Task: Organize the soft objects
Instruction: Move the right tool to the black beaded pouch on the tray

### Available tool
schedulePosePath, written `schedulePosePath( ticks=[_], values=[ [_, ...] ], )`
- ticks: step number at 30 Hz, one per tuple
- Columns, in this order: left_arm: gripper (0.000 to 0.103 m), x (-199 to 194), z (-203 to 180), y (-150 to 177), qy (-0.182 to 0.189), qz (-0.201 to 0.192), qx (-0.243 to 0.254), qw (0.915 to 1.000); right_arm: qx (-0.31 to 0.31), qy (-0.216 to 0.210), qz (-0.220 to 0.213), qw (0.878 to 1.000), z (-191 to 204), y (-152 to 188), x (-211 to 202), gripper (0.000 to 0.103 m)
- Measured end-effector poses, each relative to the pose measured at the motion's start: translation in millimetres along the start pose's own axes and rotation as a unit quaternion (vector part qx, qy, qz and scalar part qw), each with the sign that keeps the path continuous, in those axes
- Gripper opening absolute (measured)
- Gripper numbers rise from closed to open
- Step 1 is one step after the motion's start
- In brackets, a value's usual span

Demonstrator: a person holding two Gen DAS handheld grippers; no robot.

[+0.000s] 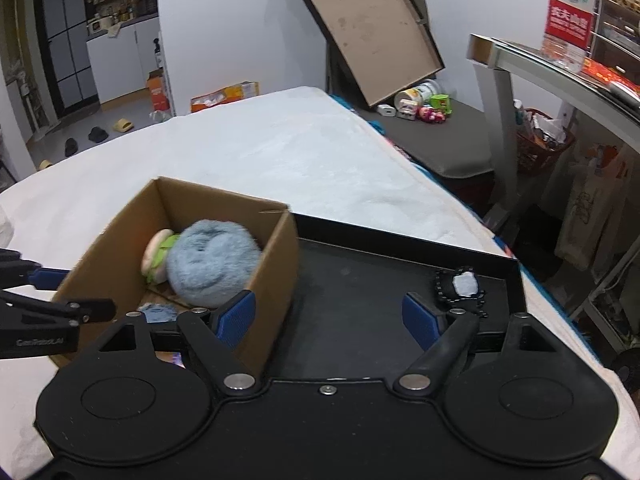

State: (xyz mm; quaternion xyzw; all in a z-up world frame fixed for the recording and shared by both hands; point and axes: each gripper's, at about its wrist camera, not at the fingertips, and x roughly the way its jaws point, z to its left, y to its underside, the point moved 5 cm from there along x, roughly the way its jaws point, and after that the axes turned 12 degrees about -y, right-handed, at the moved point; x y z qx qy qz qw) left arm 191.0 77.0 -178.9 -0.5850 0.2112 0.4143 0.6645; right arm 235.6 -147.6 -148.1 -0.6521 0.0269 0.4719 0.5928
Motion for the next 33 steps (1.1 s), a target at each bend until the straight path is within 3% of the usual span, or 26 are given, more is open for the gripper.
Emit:
schedulePosePath(
  ticks=[3,8,12,33],
  values=[
    [0.067,1.4,-4.3,-1.7,-0.005,0.002,0.005,1.0000,0.002,0.008,0.001,1.000,-10.1,2.0,0.6,0.081],
    [0.068,2.4,-14.4,-4.3,-0.010,0.000,0.019,0.9998,0.014,0.019,0.005,1.000,-31.1,5.8,4.3,0.082],
    [0.075,5.6,-23.8,-6.7,-0.016,0.006,0.029,0.9994,0.019,0.031,0.009,0.999,-46.3,8.8,7.3,0.090],
    [0.083,18.2,-47.2,-12.0,-0.095,0.041,0.070,0.9922,0.034,0.035,0.030,0.998,-114.4,23.0,37.1,0.093]
  ],
)
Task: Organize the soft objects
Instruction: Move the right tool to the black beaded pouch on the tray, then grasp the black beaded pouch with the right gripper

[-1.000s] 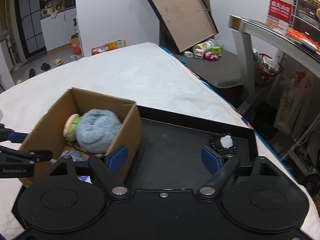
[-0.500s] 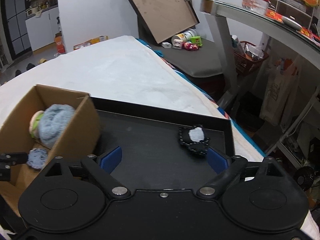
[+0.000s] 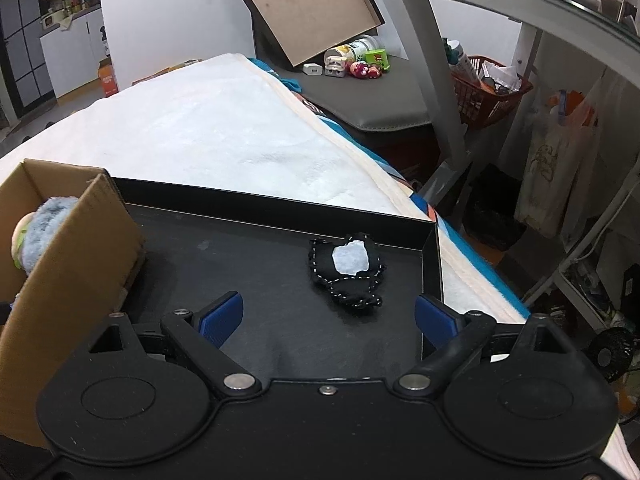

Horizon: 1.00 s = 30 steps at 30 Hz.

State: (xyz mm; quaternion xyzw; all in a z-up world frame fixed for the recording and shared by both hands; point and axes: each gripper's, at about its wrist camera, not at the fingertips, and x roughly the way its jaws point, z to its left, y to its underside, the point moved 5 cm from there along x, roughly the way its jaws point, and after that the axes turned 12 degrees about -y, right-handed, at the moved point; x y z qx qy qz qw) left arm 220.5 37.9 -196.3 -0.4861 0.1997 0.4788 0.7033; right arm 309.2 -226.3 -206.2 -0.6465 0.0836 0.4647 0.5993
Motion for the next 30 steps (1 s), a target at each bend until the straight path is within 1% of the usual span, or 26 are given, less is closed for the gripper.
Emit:
schedulePosePath(
  ticks=[8,10,13,15,19,20,21,22,23,25,27,30],
  values=[
    [0.084,3.7,-4.3,-0.5,-0.014,0.007,0.015,0.9998,0.001,-0.009,0.000,1.000,-10.3,0.0,12.8,0.092],
    [0.084,4.9,-4.9,-0.7,-0.015,0.009,0.017,0.9997,-0.003,-0.008,-0.001,1.000,-11.6,-0.4,15.7,0.089],
    [0.084,5.7,-5.4,-0.8,-0.016,0.011,0.018,0.9996,-0.008,-0.007,0.005,1.000,-13.9,-0.7,21.7,0.080],
    [0.084,5.7,-5.2,-1.3,-0.015,0.011,0.018,0.9997,-0.001,-0.011,0.009,1.000,-17.4,-1.1,25.3,0.069],
    [0.084,6.2,-4.4,-2.5,-0.011,0.010,0.013,0.9998,-0.004,-0.015,0.011,1.000,-19.9,0.0,30.7,0.069],
    [0.084,6.1,-4.5,-2.3,-0.011,0.010,0.014,0.9998,-0.005,-0.015,0.013,1.000,-20.1,0.7,32.2,0.062],
    [0.084,6.1,-4.3,-2.1,-0.011,0.010,0.015,0.9998,-0.003,-0.018,0.017,1.000,-20.6,1.4,34.1,0.046],
    [0.084,5.8,-4.1,-1.9,-0.010,0.010,0.015,0.9998,0.002,-0.023,0.021,1.000,-22.0,1.7,35.4,0.035],
    [0.084,5.8,-3.6,-1.8,-0.009,0.010,0.014,0.9998,0.008,-0.027,0.024,0.999,-23.3,1.9,36.1,0.022],
    [0.084,5.6,-2.5,-2.4,-0.006,0.009,0.012,0.9999,0.013,-0.029,0.017,0.999,-25.4,1.5,33.0,0.019],
    [0.084,4.3,-1.3,-2.4,-0.004,0.006,0.010,0.9999,0.012,-0.030,0.008,0.999,-24.7,0.9,25.7,0.010],
    [0.084,2.9,0.7,-1.6,-0.001,0.004,0.005,1.0000,0.010,-0.032,0.005,0.999,-23.2,1.9,17.7,0.004]
  ],
)
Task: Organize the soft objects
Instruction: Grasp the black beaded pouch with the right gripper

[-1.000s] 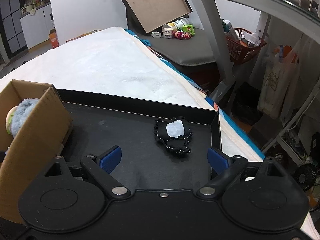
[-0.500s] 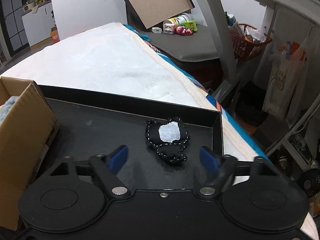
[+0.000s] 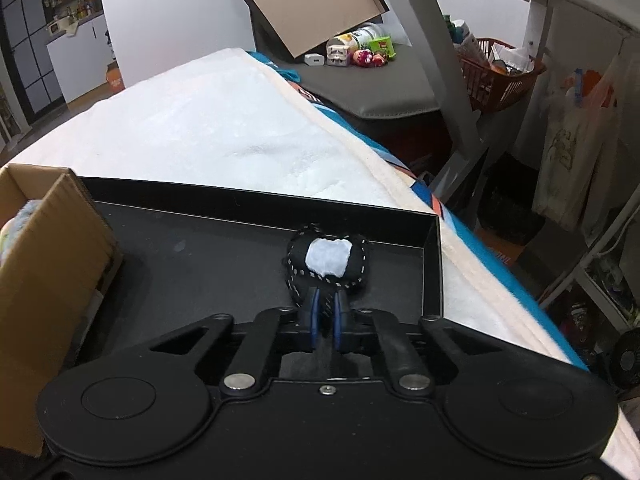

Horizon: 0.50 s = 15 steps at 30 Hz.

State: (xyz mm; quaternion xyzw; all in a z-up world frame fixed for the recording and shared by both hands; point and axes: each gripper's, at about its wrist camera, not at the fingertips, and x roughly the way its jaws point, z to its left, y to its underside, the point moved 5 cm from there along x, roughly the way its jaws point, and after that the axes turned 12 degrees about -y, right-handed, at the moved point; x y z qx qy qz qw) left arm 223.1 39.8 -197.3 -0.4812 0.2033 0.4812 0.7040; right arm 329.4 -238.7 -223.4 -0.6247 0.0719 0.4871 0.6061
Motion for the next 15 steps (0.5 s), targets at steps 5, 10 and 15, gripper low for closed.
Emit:
schedulePosePath(
  ticks=[5,10,15],
  values=[
    [0.084,-3.1,5.0,2.3,0.004,-0.008,-0.007,0.9999,-0.006,0.005,0.009,1.000,5.5,-0.2,-2.8,0.005],
    [0.084,-1.7,9.7,5.5,0.007,-0.011,-0.012,0.9998,0.001,0.027,0.006,1.000,5.1,-6.9,0.6,0.064],
    [0.084,3.5,14.9,5.1,0.011,-0.010,-0.018,0.9997,-0.014,0.029,0.011,0.999,9.4,-13.8,11.7,0.069]
  ],
)
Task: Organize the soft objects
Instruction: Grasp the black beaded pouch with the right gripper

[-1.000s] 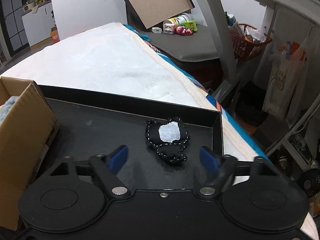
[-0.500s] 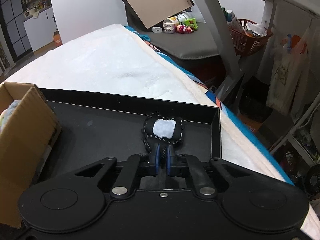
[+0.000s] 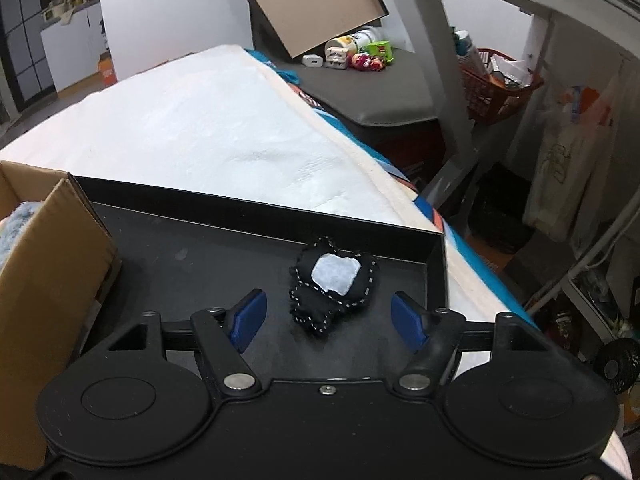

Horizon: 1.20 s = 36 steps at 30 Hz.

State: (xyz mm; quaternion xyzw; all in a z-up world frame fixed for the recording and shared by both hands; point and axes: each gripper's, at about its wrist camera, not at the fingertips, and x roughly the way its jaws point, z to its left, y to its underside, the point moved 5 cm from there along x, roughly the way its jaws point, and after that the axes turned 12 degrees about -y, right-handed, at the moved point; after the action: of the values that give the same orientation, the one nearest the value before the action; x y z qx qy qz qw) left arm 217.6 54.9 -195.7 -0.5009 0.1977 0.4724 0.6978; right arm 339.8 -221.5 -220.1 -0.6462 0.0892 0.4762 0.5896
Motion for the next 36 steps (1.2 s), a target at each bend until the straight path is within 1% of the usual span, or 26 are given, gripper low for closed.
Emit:
schedulePosePath(
  ticks=[10,11,13,14,16,17,19,22,29,36],
  values=[
    [0.084,12.7,-1.9,-0.2,0.008,0.009,0.002,0.9999,0.018,0.010,0.023,1.000,-7.6,-9.6,32.5,0.068],
    [0.084,13.5,-1.4,-0.3,0.007,0.009,0.002,0.9999,0.018,0.012,0.026,0.999,-8.4,-9.0,35.1,0.066],
    [0.084,14.6,-0.9,-0.2,0.006,0.009,0.002,0.9999,0.019,0.008,0.026,0.999,-8.9,-7.3,36.3,0.053],
    [0.084,15.1,-0.7,0.2,0.007,0.009,0.002,0.9999,0.020,0.005,0.024,1.000,-8.8,-7.1,34.9,0.044],
    [0.084,15.6,-0.5,1.4,0.008,0.011,0.001,0.9999,0.019,0.010,0.029,0.999,-7.6,-5.7,31.2,0.040],
    [0.084,15.3,-0.4,1.7,0.009,0.012,-0.001,0.9999,0.024,0.006,0.033,0.999,-7.0,-5.0,29.6,0.039],
    [0.084,13.6,0.4,1.3,0.011,0.010,-0.002,0.9999,0.022,0.001,0.036,0.999,-3.3,-2.8,24.8,0.038],
    [0.084,7.7,2.1,1.3,0.014,0.004,-0.002,0.9999,0.008,0.009,0.034,0.999,1.8,0.6,14.5,0.038],
    [0.084,-5.8,10.4,3.4,0.013,-0.010,-0.016,0.9997,0.031,0.014,0.017,0.999,5.6,2.9,-19.9,0.038],
    [0.084,-20.1,20.3,5.5,0.021,-0.029,-0.028,0.9990,0.034,0.011,-0.004,0.999,24.6,-1.1,-54.9,0.038]
  ],
)
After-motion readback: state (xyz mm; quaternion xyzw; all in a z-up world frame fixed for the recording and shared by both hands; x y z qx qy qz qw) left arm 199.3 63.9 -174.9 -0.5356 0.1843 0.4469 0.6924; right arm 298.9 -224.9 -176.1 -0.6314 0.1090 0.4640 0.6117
